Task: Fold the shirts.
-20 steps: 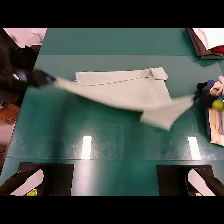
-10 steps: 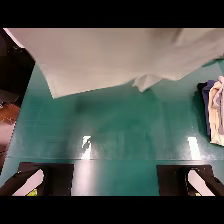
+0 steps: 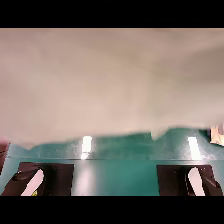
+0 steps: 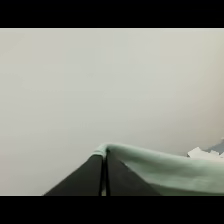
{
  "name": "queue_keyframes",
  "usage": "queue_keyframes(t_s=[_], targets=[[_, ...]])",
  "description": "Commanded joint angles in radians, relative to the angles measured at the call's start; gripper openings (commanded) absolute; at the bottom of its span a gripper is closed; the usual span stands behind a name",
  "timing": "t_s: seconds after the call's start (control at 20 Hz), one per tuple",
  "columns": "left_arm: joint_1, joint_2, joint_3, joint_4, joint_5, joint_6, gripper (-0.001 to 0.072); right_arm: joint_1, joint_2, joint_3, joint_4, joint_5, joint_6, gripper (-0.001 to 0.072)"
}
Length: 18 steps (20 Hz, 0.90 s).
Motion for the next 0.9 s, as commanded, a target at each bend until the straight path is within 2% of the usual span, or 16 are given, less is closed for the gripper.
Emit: queue_keyframes(t_s=[0.0,0.15,0.3,0.45,0.6,0.75,0.85], targets=[[0.001,0.006,-0.136,0.179,-0.082,-0.122,0.0023,-0.042,-0.039,-0.011,0.003,0.148,0.045,0.0013],[0.001,-0.046,-0.414,0.186,-0.177,-0.154,0.0023,-0.006,-0.218,0.051,0.014,0.336,0.103,0.0013],[0.0,-0.156,-0.657,0.165,-0.239,-0.15,0.0023,0.157,-0.444,0.06,-0.001,0.505,0.142,0.0012],[0.0,-0.296,-0.798,0.161,-0.235,-0.121,0.0023,0.32,-0.698,0.06,-0.006,0.661,0.177,0.0013],[0.0,-0.466,-0.811,0.12,-0.129,-0.063,0.0023,0.447,-0.908,0.06,-0.172,0.591,0.185,0.0013],[0.0,-0.597,-0.811,-0.048,0.08,0.082,0.0023,0.512,-1.032,0.06,-0.291,0.388,0.185,0.0013],[0.0,-0.667,-0.811,-0.173,0.171,0.167,0.0023,0.52,-1.075,0.06,-0.286,0.247,0.184,0.0013]])
